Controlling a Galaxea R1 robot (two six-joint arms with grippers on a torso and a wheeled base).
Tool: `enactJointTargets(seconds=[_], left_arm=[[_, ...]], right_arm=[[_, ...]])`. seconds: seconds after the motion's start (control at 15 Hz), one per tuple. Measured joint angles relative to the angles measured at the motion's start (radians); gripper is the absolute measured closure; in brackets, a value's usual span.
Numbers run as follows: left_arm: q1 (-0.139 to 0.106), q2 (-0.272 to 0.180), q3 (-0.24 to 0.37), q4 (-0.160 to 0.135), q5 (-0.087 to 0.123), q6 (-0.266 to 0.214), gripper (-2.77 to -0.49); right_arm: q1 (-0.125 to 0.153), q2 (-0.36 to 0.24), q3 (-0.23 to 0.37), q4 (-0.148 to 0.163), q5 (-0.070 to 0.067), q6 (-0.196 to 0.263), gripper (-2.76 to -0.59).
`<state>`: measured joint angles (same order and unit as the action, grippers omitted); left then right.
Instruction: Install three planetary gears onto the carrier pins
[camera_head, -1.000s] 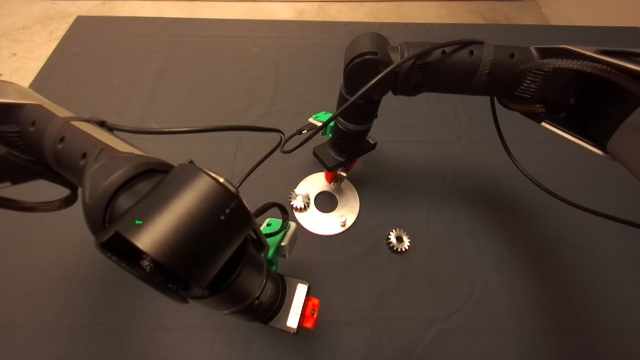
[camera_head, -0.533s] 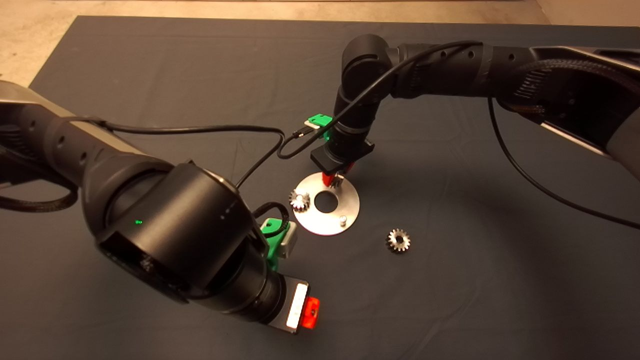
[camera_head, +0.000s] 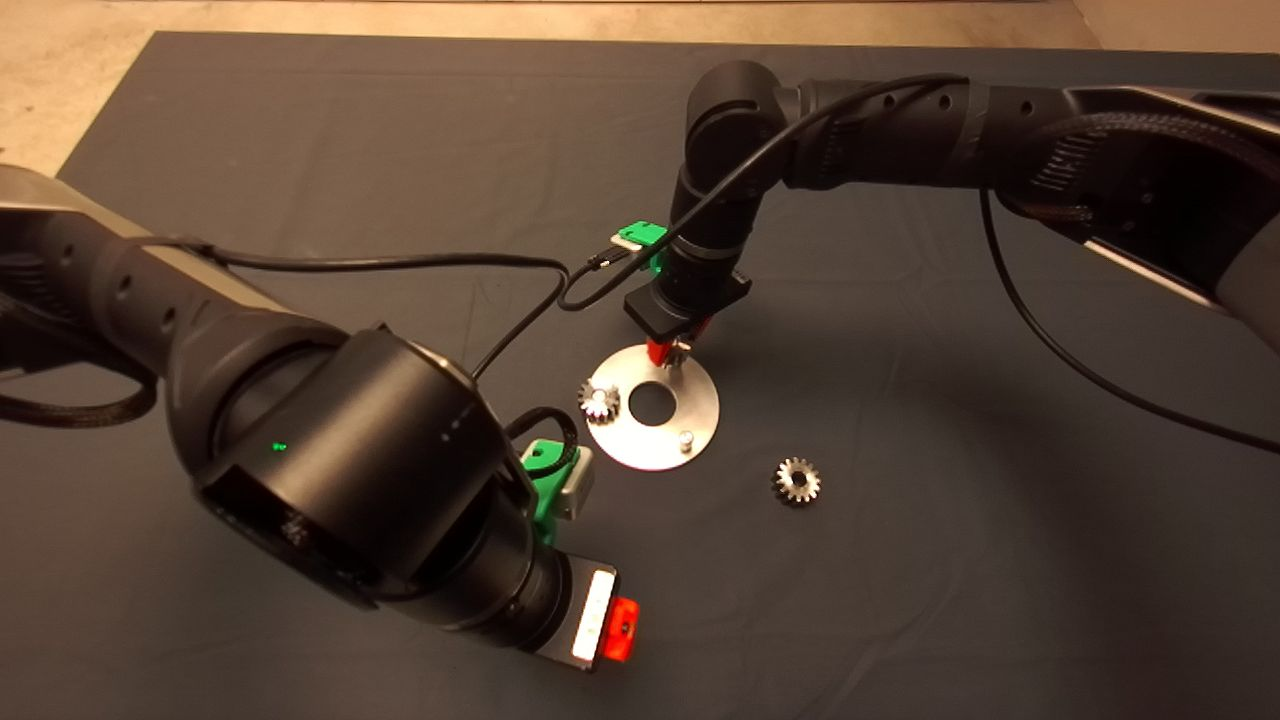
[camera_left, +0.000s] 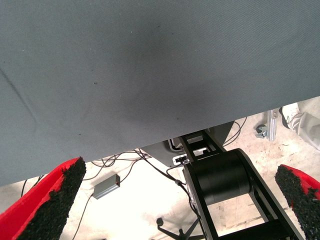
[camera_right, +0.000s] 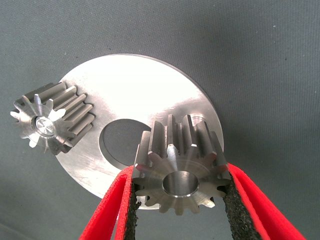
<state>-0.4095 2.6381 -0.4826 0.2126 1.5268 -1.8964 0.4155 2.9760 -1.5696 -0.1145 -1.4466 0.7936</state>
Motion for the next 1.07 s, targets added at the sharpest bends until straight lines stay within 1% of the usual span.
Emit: enactJointTargets(seconds=[0.2,0.4,0.47,0.6,0.8,0.87,0.93,1.0,1.07], left_arm=[[0.0,0.002,0.0,0.0,0.0,0.0,-2.75],[0.001,0.002,0.0,0.0,0.0,0.0,-2.75],[0.003,0.002,0.0,0.0,0.0,0.0,-2.75],[0.002,0.002,0.0,0.0,0.0,0.0,-2.75],[0.002,0.003,0.0,0.0,0.0,0.0,-2.75],[0.002,0.006,0.0,0.0,0.0,0.0,-2.75],[0.002,0.008,0.0,0.0,0.0,0.0,-2.75],[0.002,0.008,0.0,0.0,0.0,0.0,-2.75],[0.002,0.008,0.0,0.0,0.0,0.0,-2.75]], right_arm=[[0.0,0.001,-0.026,-0.001,0.002,-0.012,-1.05],[0.0,0.002,-0.028,-0.001,0.001,-0.016,-1.05],[0.0,0.002,-0.028,-0.003,0.0,-0.016,-1.05],[0.0,0.002,-0.028,-0.023,-0.003,-0.016,-1.05],[0.0,0.002,-0.028,-0.025,-0.006,-0.016,-1.05],[0.0,0.002,-0.028,-0.025,-0.011,-0.016,-1.05],[0.0,0.002,-0.028,-0.025,-0.021,-0.016,-1.05],[0.0,0.002,-0.028,-0.025,-0.024,-0.016,-1.05],[0.0,0.002,-0.028,-0.026,-0.024,-0.016,-1.05]])
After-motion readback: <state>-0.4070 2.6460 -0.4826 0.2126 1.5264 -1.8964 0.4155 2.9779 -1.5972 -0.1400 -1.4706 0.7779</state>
